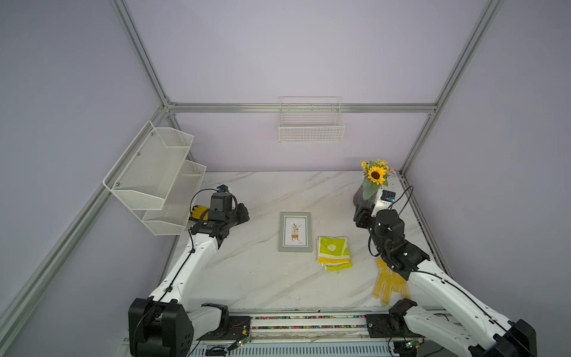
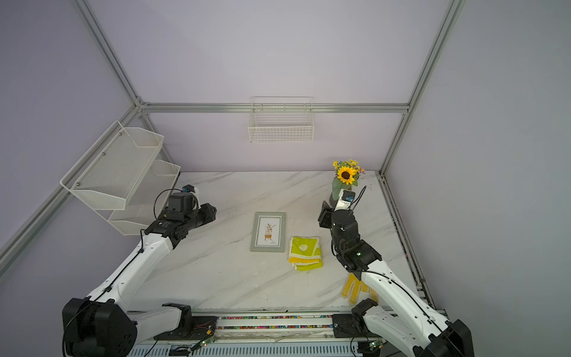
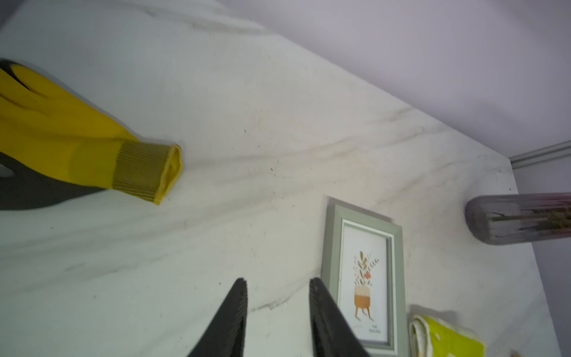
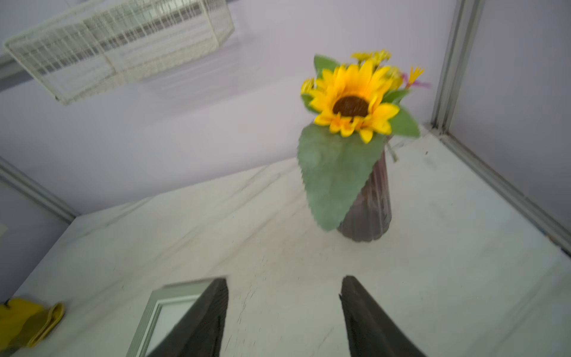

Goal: Wipe the picture frame with a cloth
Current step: Pick up the cleaning item at the center of the board.

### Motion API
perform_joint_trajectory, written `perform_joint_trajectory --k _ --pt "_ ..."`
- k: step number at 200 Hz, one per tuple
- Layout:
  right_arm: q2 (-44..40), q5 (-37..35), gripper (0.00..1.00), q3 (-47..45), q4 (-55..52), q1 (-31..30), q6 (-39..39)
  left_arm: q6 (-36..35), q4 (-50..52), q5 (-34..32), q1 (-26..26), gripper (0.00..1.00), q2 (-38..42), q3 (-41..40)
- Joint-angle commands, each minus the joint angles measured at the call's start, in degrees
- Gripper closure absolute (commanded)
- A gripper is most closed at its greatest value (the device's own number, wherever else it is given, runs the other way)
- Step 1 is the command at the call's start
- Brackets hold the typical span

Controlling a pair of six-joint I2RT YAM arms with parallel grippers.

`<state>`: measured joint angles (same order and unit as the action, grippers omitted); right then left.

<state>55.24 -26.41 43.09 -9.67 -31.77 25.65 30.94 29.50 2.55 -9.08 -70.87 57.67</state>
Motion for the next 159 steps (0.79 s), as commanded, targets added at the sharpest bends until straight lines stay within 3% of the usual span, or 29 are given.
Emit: perform_joint_trajectory --k 1,35,47,61,78,97,159 --pt "3.37 -3.26 0.32 2.22 -24.93 -6.14 13.25 2.96 11.08 1.53 -5.48 0.69 -3.84 7.89" --pt "9.82 -6.36 0.28 5.00 -33.69 -12.44 22.47 2.49 16.91 3.01 -6.97 0.66 -15.11 17.18" --pt "10.24 -6.41 0.20 5.61 -35.09 -12.74 25.85 3.08 16.79 2.09 -7.33 0.66 -17.14 18.16" --pt "9.04 -5.79 0.17 5.48 -33.57 -12.87 25.21 3.26 15.80 2.62 -7.40 0.66 -19.04 18.81" --pt "6.52 -4.18 0.03 4.17 -29.41 -12.83 22.83 2.72 15.48 3.82 -7.37 0.61 -21.97 20.09" --pt "6.14 -1.07 0.05 3.42 -24.46 -12.68 18.08 2.23 15.39 3.60 -7.35 0.60 -25.58 21.86" --pt "26.95 3.10 0.07 12.73 -29.44 -11.86 11.32 1.50 15.03 5.15 -7.35 0.61 -32.64 26.01"
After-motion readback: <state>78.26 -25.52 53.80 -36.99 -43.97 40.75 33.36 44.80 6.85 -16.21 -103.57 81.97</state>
